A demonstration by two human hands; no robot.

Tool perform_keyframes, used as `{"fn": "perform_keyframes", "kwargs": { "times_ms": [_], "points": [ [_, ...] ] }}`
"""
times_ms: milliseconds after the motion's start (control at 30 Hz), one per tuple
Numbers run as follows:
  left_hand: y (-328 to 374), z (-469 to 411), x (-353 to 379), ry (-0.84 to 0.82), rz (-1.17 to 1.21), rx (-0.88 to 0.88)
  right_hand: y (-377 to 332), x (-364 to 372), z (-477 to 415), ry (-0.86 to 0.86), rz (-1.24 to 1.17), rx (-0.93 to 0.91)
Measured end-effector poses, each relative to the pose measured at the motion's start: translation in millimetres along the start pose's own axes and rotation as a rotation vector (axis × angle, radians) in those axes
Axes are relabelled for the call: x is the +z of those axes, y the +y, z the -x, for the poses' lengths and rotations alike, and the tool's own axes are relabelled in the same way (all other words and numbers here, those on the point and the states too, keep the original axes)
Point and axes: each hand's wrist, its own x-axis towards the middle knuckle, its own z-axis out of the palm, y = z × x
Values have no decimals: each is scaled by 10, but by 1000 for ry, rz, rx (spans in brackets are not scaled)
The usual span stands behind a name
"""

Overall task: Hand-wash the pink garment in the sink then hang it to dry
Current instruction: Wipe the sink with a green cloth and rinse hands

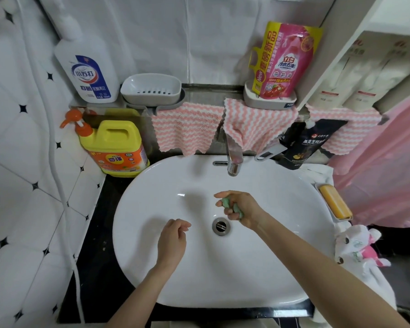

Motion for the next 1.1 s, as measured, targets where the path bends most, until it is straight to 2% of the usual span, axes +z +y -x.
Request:
{"fn": "perform_keyframes", "kwargs": {
  "times_ms": [133,267,900,1100],
  "points": [
    [22,-17,9,1,11,0,-75,168,24,137,172,-77],
    [32,-27,-17,16,35,-1,-123,283,8,253,167,-80],
    [79,22,-88,4,51,-9,-19,362,23,342,35,-62],
    [157,18,-35,-68,10,-10,14,309,59,380,-14,-46]
  ]
}}
